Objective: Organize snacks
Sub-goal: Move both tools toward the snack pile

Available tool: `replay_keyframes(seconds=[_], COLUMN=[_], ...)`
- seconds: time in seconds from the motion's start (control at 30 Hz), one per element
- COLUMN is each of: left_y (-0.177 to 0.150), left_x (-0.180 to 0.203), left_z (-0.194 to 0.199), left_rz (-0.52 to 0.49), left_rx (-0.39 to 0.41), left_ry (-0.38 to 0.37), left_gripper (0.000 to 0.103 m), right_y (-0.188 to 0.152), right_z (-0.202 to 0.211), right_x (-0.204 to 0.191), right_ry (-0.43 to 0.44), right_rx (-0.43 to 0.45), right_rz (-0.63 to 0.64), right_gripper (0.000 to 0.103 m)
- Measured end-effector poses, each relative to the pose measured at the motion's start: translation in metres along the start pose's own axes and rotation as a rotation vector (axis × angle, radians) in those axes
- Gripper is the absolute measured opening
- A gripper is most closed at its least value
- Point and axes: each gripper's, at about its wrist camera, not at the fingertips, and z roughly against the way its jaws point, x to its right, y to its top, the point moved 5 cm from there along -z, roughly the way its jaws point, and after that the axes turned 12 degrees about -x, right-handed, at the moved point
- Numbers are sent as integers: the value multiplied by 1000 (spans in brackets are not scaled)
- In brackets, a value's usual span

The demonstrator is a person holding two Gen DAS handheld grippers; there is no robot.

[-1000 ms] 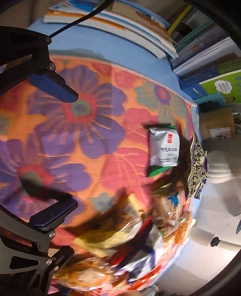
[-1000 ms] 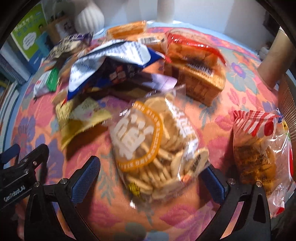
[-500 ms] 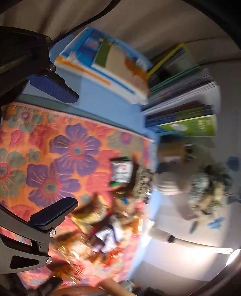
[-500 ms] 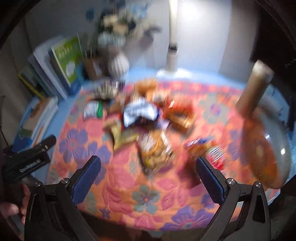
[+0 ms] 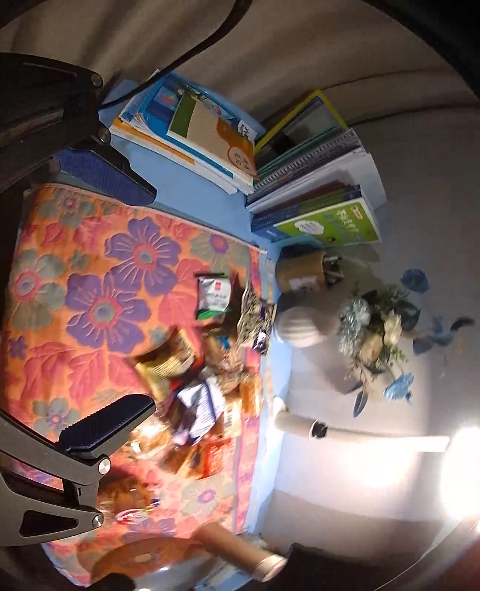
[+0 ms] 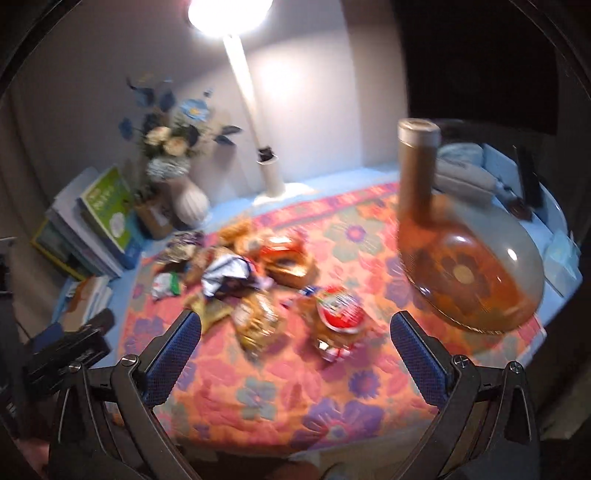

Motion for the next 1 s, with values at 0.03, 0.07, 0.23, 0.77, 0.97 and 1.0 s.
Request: replay_keyframes(seconds=[0.03, 0.07, 0.23, 0.77, 0.97, 1.0], left_y=[-5, -10, -26, -45, -45, -46], left_x=[5, 10, 23, 36, 37, 35], left_z=[1, 1, -2, 7, 5, 4], left_rz=[-16, -30, -60, -85, -111, -116], left_rx=[-2, -7, -52, -41, -42, -44], left_ry=[14, 24, 30, 50, 78, 85], left_gripper=[101, 101, 101, 101, 101, 101], right_y=[-4, -7, -23, -33, -31, -31], right_z=[-4, -5, 2, 13, 6, 2], right_x=[7, 12, 35, 44, 39, 38], right_ry=[-15, -25, -74, -128, -113, -105], right_rx=[-17, -23, -16, -2, -18, -29], right_rz=[-12, -18, -27, 42, 36, 29], right_gripper=[103, 103, 103, 103, 103, 103])
